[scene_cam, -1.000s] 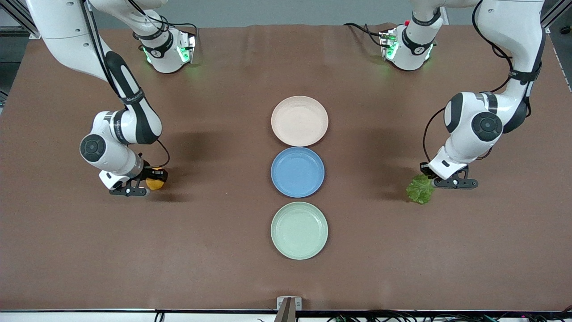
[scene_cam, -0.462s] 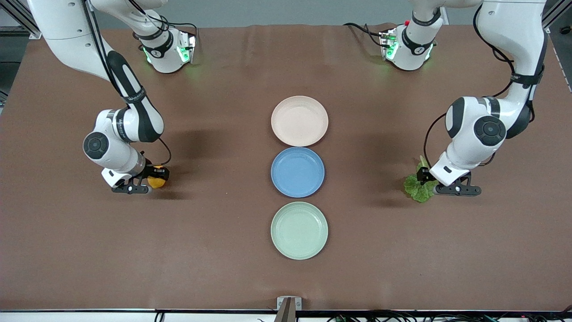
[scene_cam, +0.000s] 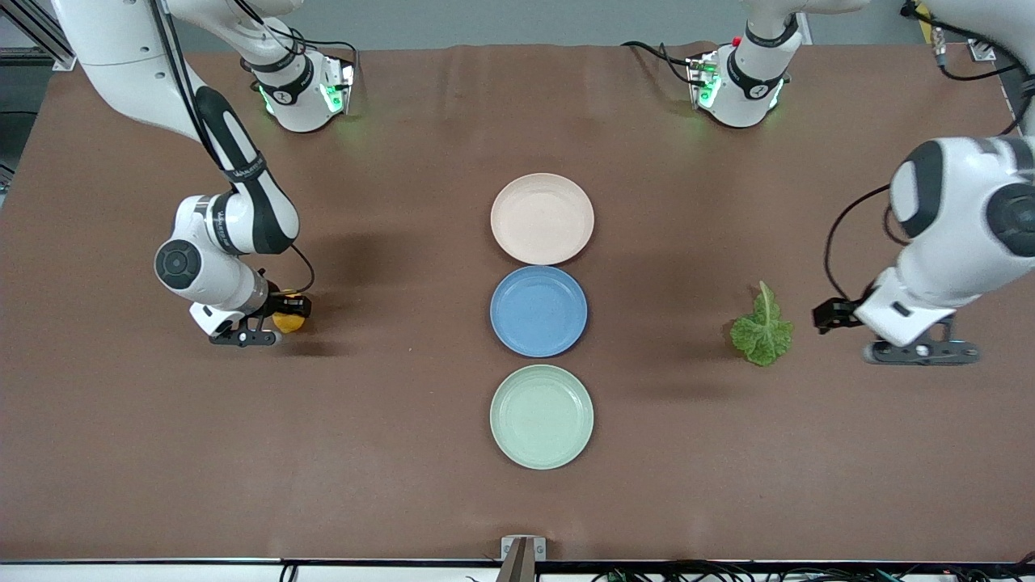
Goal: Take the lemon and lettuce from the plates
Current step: 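Open the left gripper to drop the lettuce on the table, withdraw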
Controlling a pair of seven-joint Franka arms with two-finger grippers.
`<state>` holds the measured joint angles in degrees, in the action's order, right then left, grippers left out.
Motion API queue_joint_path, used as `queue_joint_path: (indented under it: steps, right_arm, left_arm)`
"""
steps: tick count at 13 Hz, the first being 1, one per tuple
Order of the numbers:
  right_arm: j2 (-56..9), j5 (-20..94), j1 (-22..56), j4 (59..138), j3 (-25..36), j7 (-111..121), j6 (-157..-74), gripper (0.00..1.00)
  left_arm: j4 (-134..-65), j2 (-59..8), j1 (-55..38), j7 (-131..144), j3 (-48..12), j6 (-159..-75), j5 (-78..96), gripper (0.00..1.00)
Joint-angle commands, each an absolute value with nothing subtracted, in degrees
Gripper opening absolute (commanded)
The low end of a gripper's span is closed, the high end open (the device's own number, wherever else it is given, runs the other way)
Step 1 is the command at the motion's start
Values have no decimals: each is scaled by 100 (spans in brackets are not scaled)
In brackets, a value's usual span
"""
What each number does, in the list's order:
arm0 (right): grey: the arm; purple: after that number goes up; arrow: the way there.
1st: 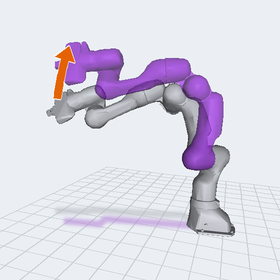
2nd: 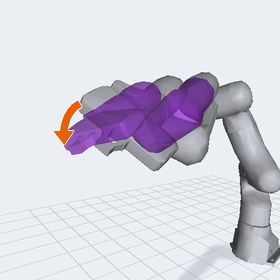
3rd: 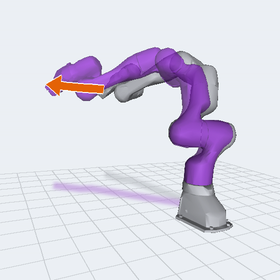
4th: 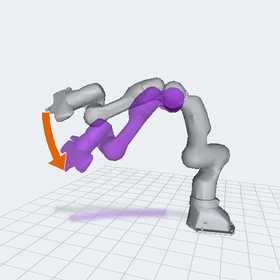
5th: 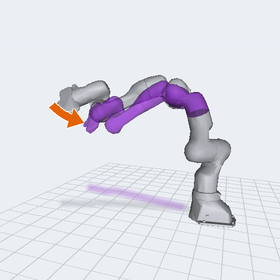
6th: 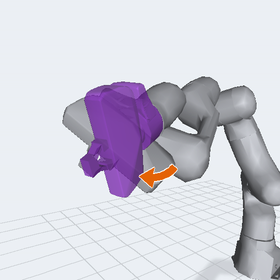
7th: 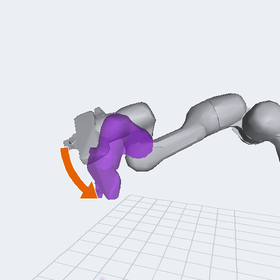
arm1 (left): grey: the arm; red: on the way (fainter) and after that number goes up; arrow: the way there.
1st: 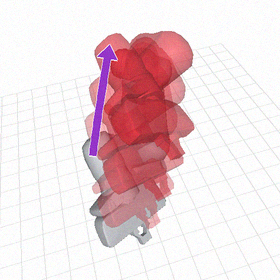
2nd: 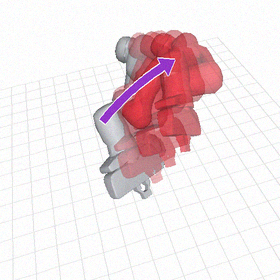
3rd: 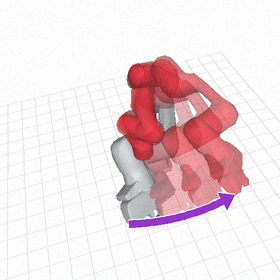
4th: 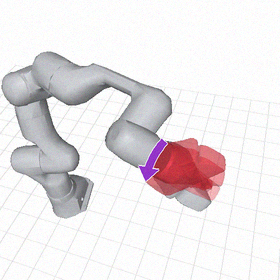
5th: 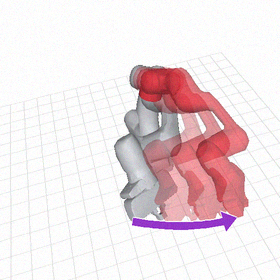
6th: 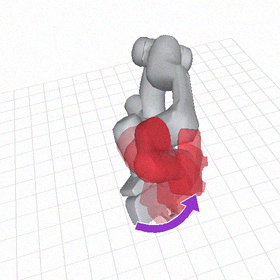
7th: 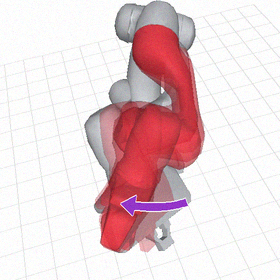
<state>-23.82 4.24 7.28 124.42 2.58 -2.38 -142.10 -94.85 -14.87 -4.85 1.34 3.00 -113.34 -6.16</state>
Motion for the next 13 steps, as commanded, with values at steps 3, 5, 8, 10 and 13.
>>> queue_joint_path:
  steps: [3,5,8,10,13]
  right_arm:
    - [-2092,396,703,12727,237,-167,-14229,7]
    - [-2118,396,703,12727,237,-149,-14378,7]
    - [-2188,396,721,12683,237,-149,-14581,12]
    - [-2215,396,712,12665,237,-149,-14581,92]
    - [-2206,396,712,12569,246,-141,-14503,100]
  left_arm:
    - [-8246,-1319,-369,96,220,-9795,-581,100]
    - [-7955,-1047,-413,123,202,-9117,-300,100]
    - [-7954,-468,-404,26,211,-8684,-168,100]
    - [-7963,-256,-413,-53,211,-8334,-167,100]
    - [-8138,96,-510,0,202,-7946,-167,100]
